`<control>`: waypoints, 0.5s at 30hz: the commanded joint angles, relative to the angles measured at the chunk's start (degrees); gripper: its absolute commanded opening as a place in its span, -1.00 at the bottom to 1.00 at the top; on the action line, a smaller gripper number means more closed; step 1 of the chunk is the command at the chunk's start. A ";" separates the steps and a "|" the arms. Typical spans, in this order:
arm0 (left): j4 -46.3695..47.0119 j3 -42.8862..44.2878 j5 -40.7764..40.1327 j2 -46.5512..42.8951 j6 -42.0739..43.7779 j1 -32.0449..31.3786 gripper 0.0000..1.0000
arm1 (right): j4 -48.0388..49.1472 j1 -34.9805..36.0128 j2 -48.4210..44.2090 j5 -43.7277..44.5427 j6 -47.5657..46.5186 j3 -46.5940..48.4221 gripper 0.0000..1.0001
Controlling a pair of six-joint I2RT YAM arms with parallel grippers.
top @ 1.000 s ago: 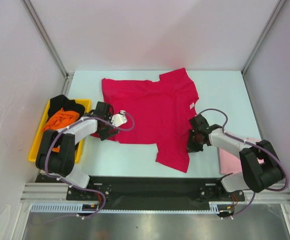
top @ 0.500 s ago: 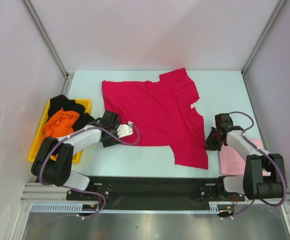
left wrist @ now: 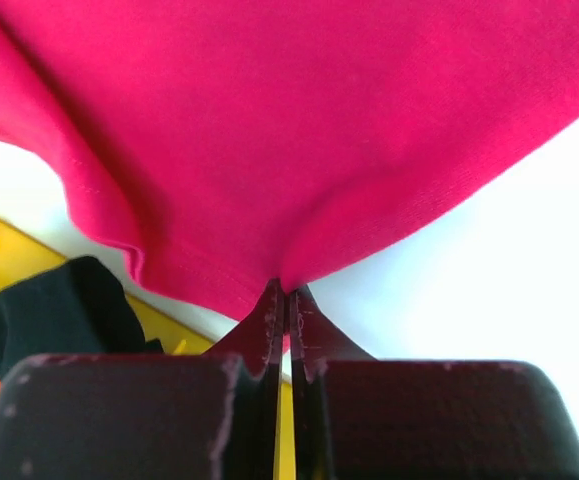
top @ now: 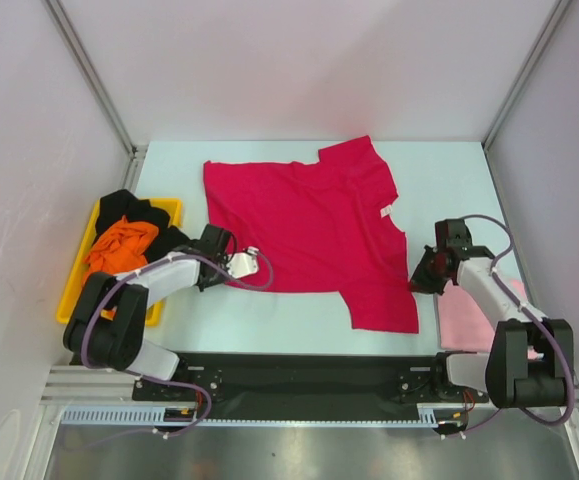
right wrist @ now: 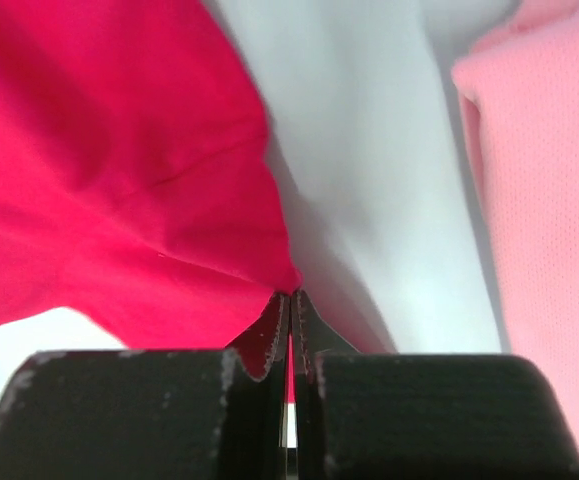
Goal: Fold and stack the t-shirts
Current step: Flatten the tshirt out
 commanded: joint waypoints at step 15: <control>-32.79 52.44 8.26 -14.71 -17.23 7.40 -0.99 | -20.23 -0.84 -9.24 -1.12 -5.53 53.71 -1.00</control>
